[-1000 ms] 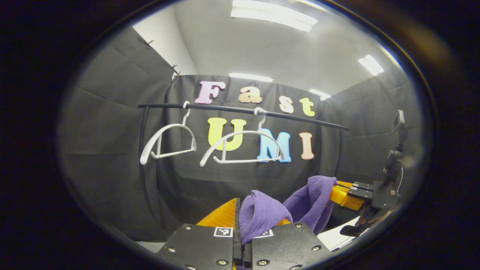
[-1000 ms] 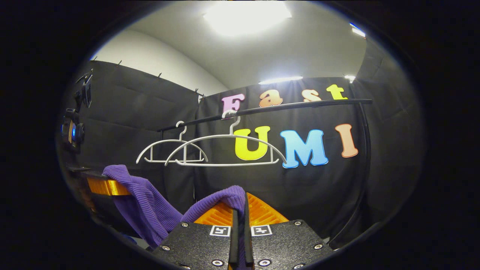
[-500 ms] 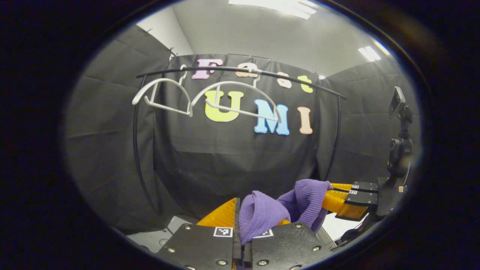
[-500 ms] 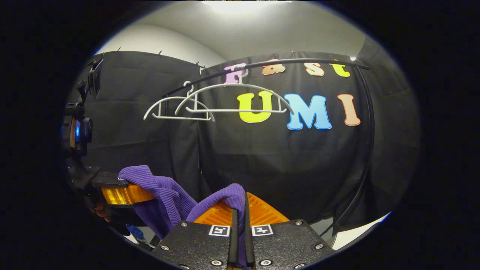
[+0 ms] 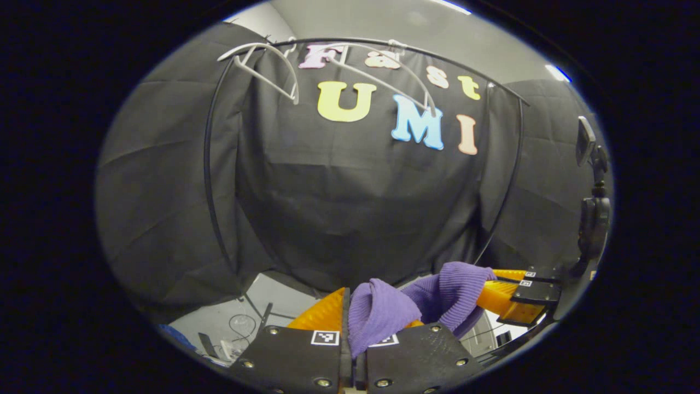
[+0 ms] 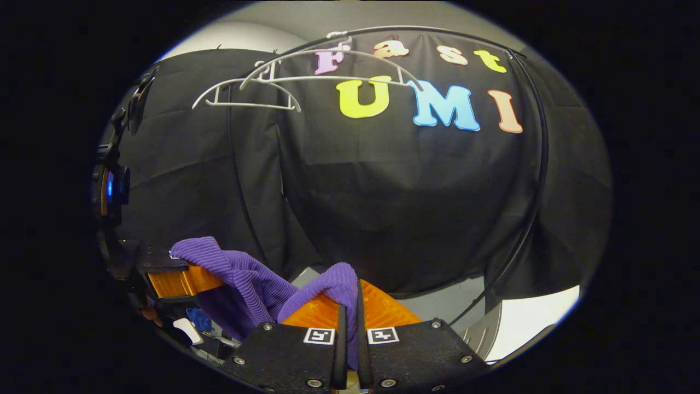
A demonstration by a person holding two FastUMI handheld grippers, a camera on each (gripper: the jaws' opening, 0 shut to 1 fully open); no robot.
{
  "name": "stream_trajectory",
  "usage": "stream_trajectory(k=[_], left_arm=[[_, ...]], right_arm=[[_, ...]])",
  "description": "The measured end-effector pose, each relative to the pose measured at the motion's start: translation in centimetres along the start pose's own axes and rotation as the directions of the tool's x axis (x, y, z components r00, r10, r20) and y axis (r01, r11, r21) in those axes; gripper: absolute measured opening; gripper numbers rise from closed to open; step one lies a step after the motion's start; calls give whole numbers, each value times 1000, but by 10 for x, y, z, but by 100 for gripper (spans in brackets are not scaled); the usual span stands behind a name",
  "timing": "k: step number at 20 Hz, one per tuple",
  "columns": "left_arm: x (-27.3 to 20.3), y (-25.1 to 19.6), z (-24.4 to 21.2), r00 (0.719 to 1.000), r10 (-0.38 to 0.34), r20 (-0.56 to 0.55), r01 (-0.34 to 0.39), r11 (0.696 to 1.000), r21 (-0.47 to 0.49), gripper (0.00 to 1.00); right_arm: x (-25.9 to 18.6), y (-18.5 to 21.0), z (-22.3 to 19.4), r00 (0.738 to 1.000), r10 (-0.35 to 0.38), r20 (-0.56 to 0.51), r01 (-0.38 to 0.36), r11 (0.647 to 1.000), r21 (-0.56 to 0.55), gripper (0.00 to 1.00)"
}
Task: Grasp the clothes on the hanger with both hands and then place them into the laundry hamper below.
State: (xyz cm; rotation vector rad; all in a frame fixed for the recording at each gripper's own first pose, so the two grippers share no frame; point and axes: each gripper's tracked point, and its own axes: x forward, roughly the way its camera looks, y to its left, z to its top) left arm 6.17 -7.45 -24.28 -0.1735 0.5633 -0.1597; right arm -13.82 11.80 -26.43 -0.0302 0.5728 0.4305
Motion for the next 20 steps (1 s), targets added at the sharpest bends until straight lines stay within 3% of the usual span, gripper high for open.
stream_trajectory(k=[9, 12, 14, 16, 17, 19, 20], left_arm=[[21, 19, -98, 976, 66, -209, -59, 997, 41, 0], [18, 19, -119, 964, 65, -258, -53, 997, 55, 8], [14, 18, -125, 963, 57, -263, -44, 998, 54, 33], [9, 17, -124, 963, 49, -263, -38, 998, 49, 58], [6, 19, -127, 963, 54, -266, -40, 998, 55, 71], [1, 27, -127, 962, 65, -266, -50, 997, 63, 98], [-1, 30, -129, 962, 70, -263, -55, 996, 64, 92]], right_arm=[[16, -9, -92, 973, -13, -232, 6, 999, -34, 12], [16, -12, -124, 950, -24, -312, 4, 998, -64, 17], [11, -16, -145, 930, -40, -367, 5, 995, -95, 25], [7, -27, -162, 906, -91, -413, 30, 988, -150, 50], [5, -31, -172, 894, -103, -435, 36, 987, -160, 73], [-1, -32, -184, 882, -101, -460, 42, 990, -137, 94], [0, -31, -183, 888, -97, -449, 47, 991, -122, 95]])
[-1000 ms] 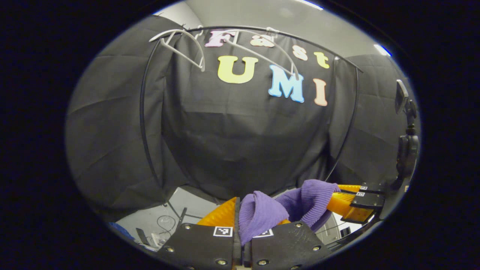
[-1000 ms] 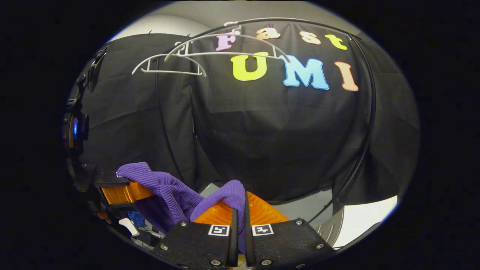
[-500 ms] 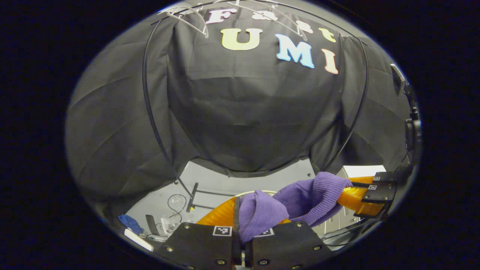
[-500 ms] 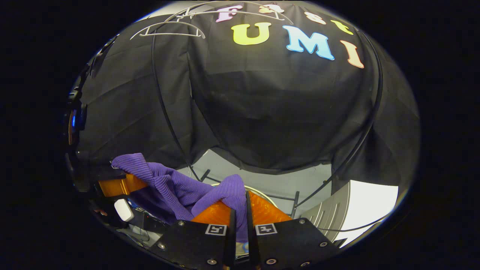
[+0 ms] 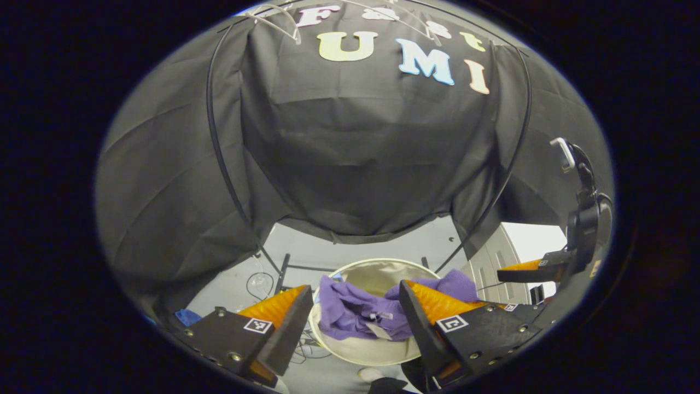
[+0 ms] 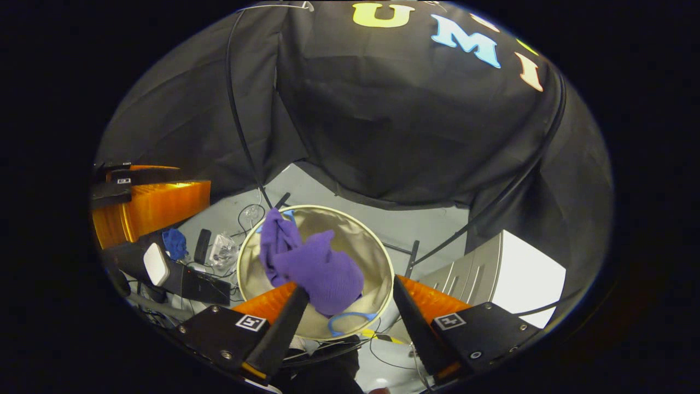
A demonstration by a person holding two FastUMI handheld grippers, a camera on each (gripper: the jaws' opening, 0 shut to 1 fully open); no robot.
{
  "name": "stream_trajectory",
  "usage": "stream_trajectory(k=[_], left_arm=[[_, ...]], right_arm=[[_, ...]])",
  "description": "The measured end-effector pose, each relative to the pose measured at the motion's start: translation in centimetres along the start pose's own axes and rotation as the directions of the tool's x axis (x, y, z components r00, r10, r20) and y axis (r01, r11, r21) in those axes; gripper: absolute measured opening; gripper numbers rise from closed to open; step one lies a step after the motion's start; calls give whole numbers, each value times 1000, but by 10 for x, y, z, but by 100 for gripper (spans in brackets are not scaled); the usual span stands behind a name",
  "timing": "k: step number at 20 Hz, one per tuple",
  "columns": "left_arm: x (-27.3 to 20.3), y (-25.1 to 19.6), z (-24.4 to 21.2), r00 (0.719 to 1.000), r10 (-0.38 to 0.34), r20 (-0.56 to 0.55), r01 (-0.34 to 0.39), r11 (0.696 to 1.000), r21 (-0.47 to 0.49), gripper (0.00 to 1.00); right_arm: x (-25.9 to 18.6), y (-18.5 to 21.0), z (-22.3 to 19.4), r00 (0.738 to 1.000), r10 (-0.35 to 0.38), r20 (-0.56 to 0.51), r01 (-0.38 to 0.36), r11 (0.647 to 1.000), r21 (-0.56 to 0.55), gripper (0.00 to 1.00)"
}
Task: Grasp the clothes on the hanger with both hands and then place them into the laundry hamper below.
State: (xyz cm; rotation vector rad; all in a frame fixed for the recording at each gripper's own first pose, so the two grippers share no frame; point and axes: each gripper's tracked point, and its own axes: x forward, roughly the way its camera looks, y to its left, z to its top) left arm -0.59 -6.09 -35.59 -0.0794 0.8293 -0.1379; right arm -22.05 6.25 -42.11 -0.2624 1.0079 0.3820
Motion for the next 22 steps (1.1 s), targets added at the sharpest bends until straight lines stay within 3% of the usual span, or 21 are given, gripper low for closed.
stream_trajectory(k=[7, 12, 17, 22], left_arm=[[-12, 13, 13, 999, 16, 41, -16, 1000, -13, 92], [-41, 14, 53, 989, 11, 145, -13, 1000, 14, 93], [-90, 7, 132, 945, -5, 326, -16, 998, 62, 93], [-150, -5, 203, 875, -26, 483, -14, 997, 79, 99]], right_arm=[[-22, 0, 24, 997, -28, 72, 25, 999, 41, 96], [-62, -7, 68, 976, -70, 206, 49, 993, 105, 96], [-132, -30, 128, 908, -137, 396, 66, 980, 188, 95], [-209, -58, 167, 796, -236, 557, 111, 962, 249, 95]])
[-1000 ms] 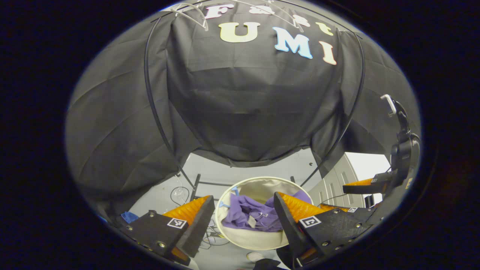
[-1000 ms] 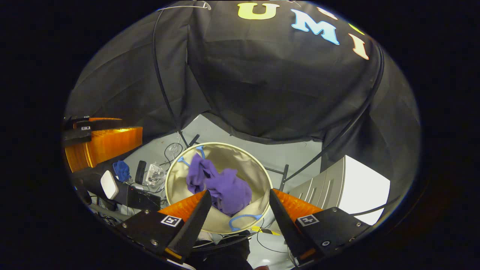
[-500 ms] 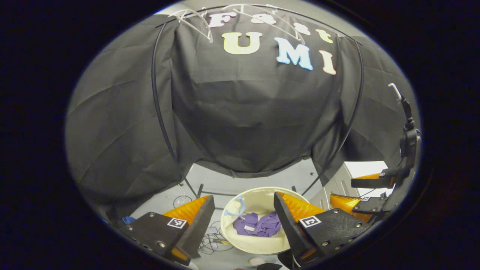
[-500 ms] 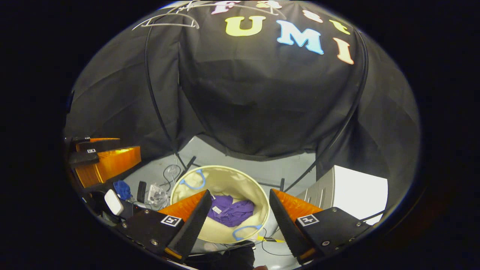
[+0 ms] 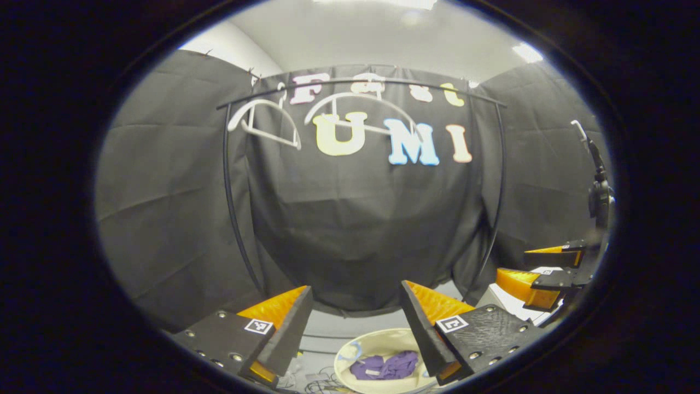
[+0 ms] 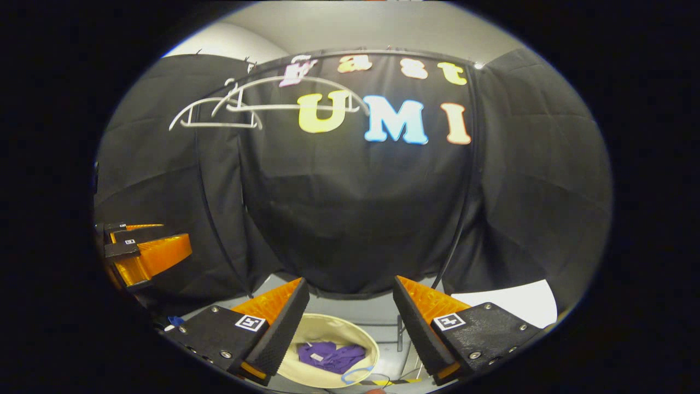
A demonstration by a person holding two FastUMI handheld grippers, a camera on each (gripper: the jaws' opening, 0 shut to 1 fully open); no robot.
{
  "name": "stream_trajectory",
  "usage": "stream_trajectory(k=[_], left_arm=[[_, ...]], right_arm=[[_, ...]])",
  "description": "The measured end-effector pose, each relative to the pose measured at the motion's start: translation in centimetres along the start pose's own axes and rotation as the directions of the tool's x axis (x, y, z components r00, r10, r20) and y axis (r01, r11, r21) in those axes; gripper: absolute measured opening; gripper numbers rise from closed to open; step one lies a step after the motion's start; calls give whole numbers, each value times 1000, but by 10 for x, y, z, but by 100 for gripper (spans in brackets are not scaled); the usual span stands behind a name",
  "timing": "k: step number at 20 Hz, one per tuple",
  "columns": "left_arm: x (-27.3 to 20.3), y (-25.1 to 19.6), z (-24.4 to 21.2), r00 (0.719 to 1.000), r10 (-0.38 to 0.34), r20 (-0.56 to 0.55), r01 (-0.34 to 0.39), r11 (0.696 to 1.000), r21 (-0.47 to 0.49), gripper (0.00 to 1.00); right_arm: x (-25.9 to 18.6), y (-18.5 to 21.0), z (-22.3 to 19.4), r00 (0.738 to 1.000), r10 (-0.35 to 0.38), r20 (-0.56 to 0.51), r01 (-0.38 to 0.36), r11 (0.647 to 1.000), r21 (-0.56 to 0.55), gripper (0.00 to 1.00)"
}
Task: Grasp the clothes on the hanger with both hands and then place them into the laundry hamper below.
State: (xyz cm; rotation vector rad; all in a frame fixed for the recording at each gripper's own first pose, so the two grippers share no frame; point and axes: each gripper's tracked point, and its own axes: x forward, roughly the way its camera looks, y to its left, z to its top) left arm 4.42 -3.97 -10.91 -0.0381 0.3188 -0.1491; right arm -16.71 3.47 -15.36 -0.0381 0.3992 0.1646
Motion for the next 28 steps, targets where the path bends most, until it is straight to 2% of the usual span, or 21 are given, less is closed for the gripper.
stream_trajectory(k=[2, 3, 6, 9, 11, 14, 15, 16, 17, 18, 23, 24, 25, 26, 27, 28], left_arm=[[-19, 2, 33, 999, 9, 52, -9, 1000, -4, 92], [-26, 6, 43, 997, 15, 82, -15, 1000, -7, 98], [-52, 15, 74, 987, 40, 157, -38, 999, -12, 97], [-69, 17, 91, 975, 64, 213, -62, 998, -17, 95], [-77, 19, 100, 966, 79, 246, -76, 997, -21, 93], [-82, 20, 112, 953, 94, 289, -90, 996, -25, 92], [-83, 20, 116, 950, 98, 296, -94, 995, -28, 98], [-85, 18, 117, 948, 104, 300, -98, 995, -32, 92], [-85, 18, 119, 946, 106, 305, -99, 994, -38, 92], [-82, 17, 119, 948, 100, 303, -91, 995, -45, 96], [-79, 17, 116, 948, 103, 302, -92, 994, -52, 92], [-77, 15, 115, 949, 101, 298, -89, 995, -54, 98], [-75, 14, 115, 950, 100, 295, -88, 995, -53, 85], [-75, 14, 115, 950, 100, 295, -89, 995, -51, 85], [-75, 14, 115, 950, 103, 294, -93, 995, -47, 92], [-75, 14, 115, 950, 103, 295, -94, 995, -44, 92]], right_arm=[[-16, -14, 32, 995, -45, 92, 47, 999, -14, 96], [-27, -19, 47, 989, -65, 135, 69, 997, -25, 96], [-48, -22, 77, 973, -73, 220, 77, 997, -10, 96], [-59, -36, 96, 949, -118, 291, 116, 993, 25, 95], [-64, -38, 106, 938, -120, 326, 115, 993, 33, 95], [-67, -42, 115, 929, -120, 349, 116, 993, 32, 96], [-68, -45, 118, 924, -127, 359, 125, 992, 29, 95], [-69, -48, 121, 920, -135, 368, 134, 991, 29, 95], [-69, -48, 122, 917, -136, 376, 135, 990, 29, 95], [-69, -47, 122, 917, -135, 376, 134, 991, 29, 96], [-65, -49, 126, 917, -131, 378, 129, 991, 31, 96], [-64, -50, 128, 915, -134, 380, 131, 991, 32, 96], [-63, -51, 129, 915, -134, 380, 131, 991, 35, 96], [-62, -51, 129, 917, -134, 376, 131, 991, 36, 95], [-60, -52, 127, 918, -137, 373, 133, 990, 35, 96], [-59, -51, 127, 918, -138, 372, 135, 990, 34, 95]])
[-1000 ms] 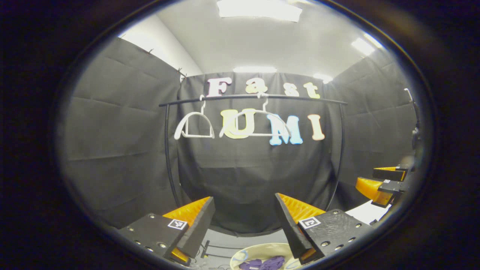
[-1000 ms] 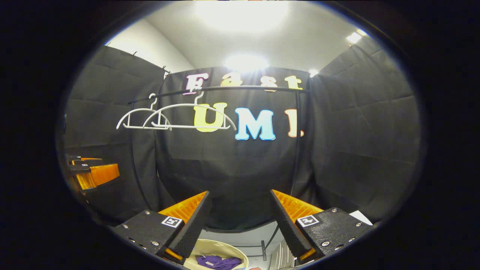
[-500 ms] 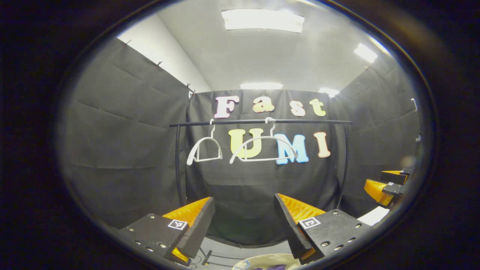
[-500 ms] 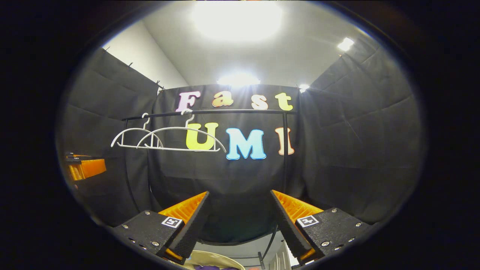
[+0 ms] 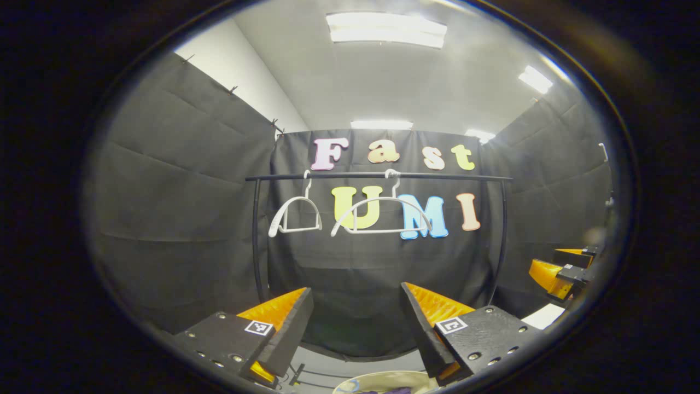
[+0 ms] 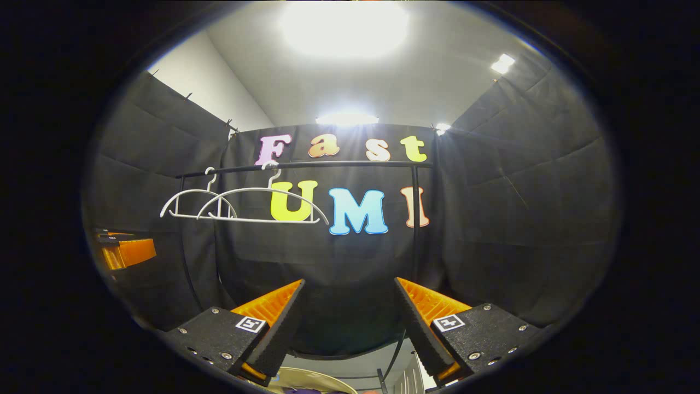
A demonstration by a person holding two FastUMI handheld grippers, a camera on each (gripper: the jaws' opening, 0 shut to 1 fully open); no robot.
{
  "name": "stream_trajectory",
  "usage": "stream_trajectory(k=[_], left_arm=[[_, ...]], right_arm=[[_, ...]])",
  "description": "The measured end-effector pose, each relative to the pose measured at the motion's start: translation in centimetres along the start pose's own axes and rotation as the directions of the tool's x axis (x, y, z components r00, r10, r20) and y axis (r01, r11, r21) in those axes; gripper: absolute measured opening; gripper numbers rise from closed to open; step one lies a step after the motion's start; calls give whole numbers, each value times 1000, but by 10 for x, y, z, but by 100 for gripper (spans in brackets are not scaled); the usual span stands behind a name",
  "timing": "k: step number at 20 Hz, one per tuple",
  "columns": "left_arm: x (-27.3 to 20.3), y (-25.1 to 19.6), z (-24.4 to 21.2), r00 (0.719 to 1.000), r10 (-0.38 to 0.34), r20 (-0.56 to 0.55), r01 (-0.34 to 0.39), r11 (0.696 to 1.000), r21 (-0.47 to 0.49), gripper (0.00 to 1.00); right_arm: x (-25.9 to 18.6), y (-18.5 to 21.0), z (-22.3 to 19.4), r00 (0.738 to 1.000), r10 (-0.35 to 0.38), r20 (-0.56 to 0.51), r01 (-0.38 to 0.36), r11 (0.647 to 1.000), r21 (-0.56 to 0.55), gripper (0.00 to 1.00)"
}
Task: Grasp the clothes on the hanger with both hands and then place them into the laundry hamper below.
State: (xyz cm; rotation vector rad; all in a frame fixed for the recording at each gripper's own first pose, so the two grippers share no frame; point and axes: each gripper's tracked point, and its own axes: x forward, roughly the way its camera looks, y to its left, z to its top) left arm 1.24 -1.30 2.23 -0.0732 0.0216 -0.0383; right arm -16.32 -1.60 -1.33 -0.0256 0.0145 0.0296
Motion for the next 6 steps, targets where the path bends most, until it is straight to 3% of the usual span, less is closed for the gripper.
stream_trajectory(k=[3, 6], left_arm=[[-2, -2, 2, 1000, -5, 10, 5, 1000, -4, 98], [-1, -2, 3, 1000, -9, 15, 9, 1000, -1, 85]], right_arm=[[1, 4, 0, 1000, 4, -2, -4, 1000, 0, 95], [0, 6, 0, 1000, 5, 1, -5, 1000, 3, 96]])
